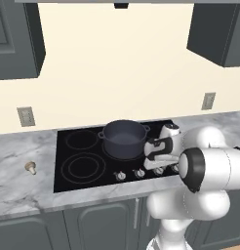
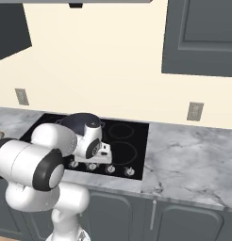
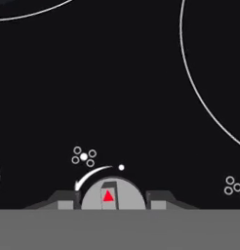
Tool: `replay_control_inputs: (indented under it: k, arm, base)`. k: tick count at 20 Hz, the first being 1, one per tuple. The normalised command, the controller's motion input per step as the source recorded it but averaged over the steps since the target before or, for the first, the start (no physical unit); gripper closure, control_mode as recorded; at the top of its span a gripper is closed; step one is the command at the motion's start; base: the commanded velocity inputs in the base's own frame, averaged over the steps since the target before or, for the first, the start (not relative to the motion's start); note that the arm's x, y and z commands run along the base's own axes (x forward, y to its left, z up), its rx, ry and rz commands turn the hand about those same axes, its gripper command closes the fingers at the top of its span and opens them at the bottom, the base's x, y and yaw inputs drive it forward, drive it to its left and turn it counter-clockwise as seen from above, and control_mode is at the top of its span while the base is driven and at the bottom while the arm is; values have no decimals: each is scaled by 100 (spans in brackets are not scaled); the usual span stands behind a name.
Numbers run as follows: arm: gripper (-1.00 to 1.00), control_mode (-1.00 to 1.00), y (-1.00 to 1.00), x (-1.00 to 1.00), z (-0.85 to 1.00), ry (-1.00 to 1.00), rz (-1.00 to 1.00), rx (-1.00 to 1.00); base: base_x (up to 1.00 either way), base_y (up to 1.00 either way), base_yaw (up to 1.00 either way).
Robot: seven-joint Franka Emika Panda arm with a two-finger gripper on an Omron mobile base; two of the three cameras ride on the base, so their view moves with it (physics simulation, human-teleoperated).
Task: Turn on the burner for the pot on the stove. Wait thirty seconds for the pot to heat up. Then add the mushroom to the pot.
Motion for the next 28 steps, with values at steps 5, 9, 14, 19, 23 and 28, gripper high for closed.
replay_control_inputs:
  k: [5, 9, 14, 19, 23, 28]
  arm:
    - [100, -100, 0, -25, -38, 0, 24, 4]
    - [100, -100, 0, -1, -30, 0, 29, 5]
    - [100, -100, 0, -4, -29, 0, 35, 3]
    - [100, -100, 0, -1, -34, 0, 35, 0]
    - [100, -100, 0, 0, -29, 0, 28, 0]
    - [100, -100, 0, 0, -3, -1, 7, 0]
  base:
    - [0, 0, 0]
    - [0, 0, 0]
    - [0, 0, 0]
    - [0, 0, 0]
    - [0, 0, 0]
    - [0, 0, 0]
